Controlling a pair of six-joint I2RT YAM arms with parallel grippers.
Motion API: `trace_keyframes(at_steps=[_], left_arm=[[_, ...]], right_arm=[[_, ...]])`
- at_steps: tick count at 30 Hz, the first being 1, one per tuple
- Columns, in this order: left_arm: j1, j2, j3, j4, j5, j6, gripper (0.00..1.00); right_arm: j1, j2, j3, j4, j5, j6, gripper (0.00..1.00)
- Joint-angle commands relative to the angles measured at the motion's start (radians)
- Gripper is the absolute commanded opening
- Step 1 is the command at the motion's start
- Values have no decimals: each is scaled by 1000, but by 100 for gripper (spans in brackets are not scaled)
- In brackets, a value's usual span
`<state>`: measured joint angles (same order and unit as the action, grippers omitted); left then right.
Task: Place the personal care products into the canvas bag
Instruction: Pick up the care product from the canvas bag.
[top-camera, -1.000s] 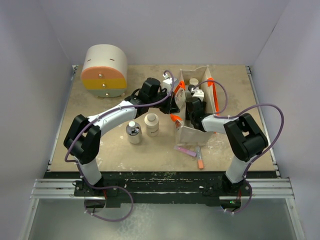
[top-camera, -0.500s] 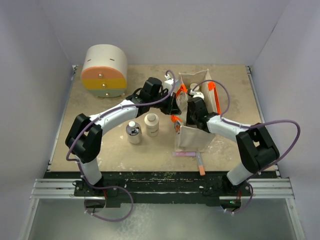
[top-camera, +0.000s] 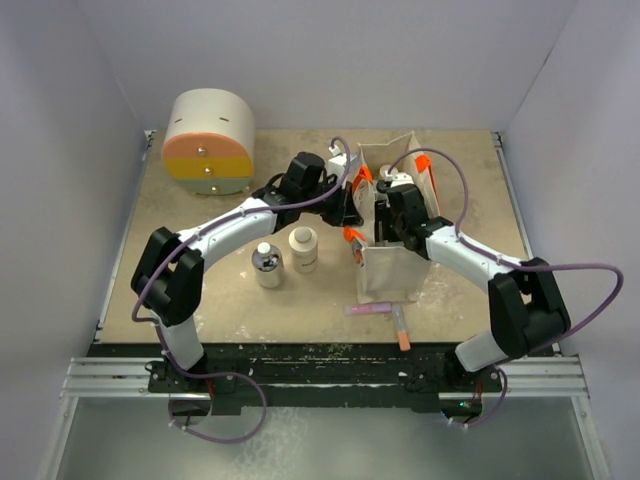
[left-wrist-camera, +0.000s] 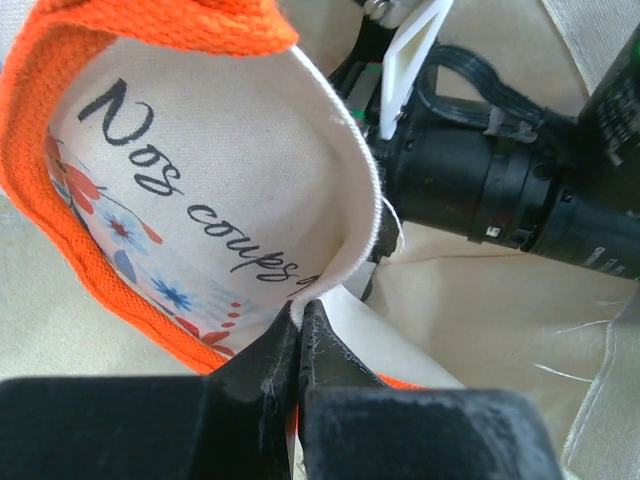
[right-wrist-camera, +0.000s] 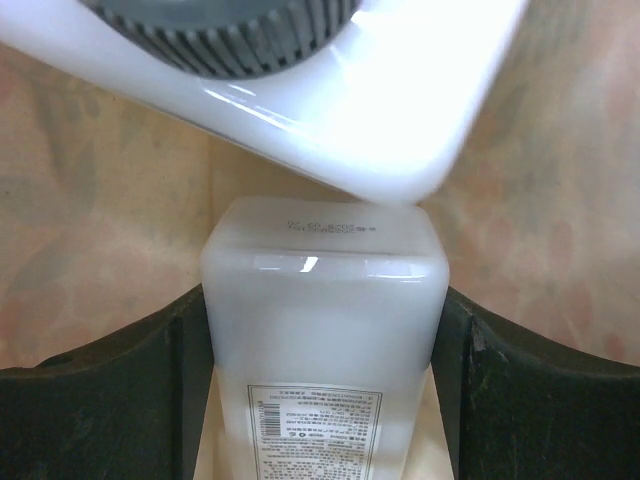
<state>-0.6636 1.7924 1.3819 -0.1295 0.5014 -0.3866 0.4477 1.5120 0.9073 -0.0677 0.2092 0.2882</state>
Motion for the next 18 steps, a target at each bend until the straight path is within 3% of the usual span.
trace_keyframes(at_steps=[1,18], left_arm=[[19,-7,62,39,-152,5,0],[15,74,134,24,-258,123,0]], right_arm=[[-31,-110,91,80,-39,-113,0],[-80,-187,127,195,-86,-211,0]])
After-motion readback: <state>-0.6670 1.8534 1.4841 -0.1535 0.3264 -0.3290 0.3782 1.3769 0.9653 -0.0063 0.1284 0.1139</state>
